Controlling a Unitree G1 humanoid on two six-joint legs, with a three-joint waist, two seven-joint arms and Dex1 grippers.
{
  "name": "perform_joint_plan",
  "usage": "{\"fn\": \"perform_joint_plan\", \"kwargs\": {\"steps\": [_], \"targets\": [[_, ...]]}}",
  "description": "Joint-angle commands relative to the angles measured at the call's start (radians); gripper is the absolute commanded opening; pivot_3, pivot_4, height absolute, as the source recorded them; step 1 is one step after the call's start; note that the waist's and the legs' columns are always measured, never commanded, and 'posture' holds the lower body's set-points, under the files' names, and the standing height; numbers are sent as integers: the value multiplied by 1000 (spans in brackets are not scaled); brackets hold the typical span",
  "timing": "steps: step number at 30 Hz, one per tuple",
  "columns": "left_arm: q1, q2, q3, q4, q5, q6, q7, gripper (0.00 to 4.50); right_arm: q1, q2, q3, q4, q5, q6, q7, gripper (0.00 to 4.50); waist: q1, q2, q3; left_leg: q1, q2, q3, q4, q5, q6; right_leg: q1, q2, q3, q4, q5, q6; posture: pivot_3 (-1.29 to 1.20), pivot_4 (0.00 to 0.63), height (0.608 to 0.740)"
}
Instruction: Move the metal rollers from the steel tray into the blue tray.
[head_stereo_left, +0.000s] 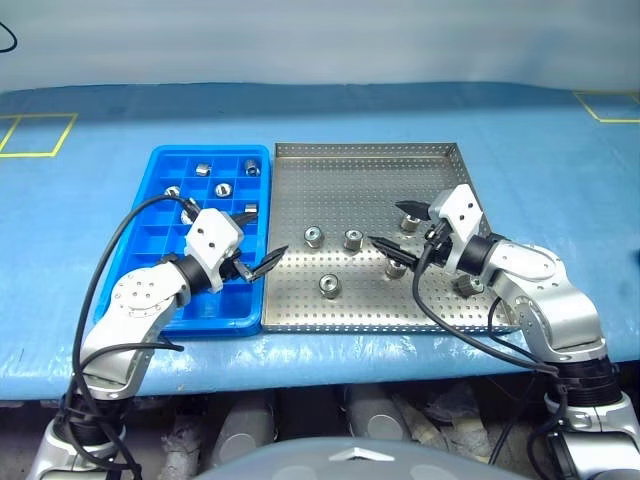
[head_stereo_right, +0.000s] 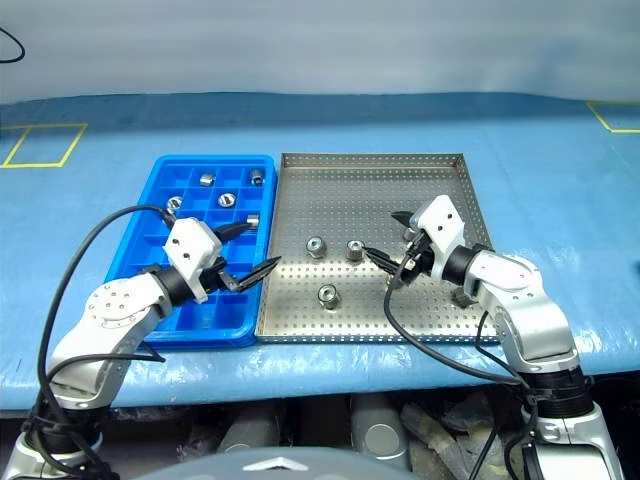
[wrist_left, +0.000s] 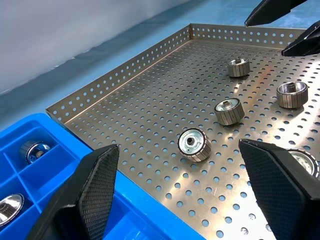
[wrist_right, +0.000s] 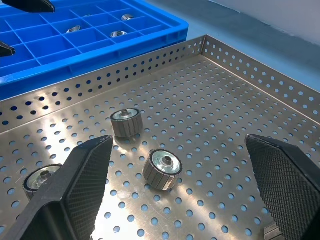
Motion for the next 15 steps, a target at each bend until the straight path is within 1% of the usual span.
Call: {"fn": "perform_joint_plan", "kwargs": {"steps": [1, 6, 15], "targets": [[-7, -4, 12, -38, -4, -11, 3, 4165, -19, 3, -11, -18, 1, -17, 0, 4468, 0, 0, 0, 0, 0, 0, 0, 0, 0, 0, 0, 0, 0, 0, 0, -176, 150, 740], [-43, -13, -10, -25, -15, 4, -9, 4165, -11, 7, -13, -36, -2, -19, -6, 4468, 0, 0, 0, 0, 0, 0, 0, 0, 0, 0, 0, 0, 0, 0, 0, -192, 150, 740], [-138, 1, -161, 36, -13, 104, -116, 4165, 53, 4, -50, -80, -2, -33, -42, 4468, -13, 0, 0, 0, -1, 0, 1, 0, 0, 1, 3, 0, 0, 0, 1, -255, 150, 740]]}}
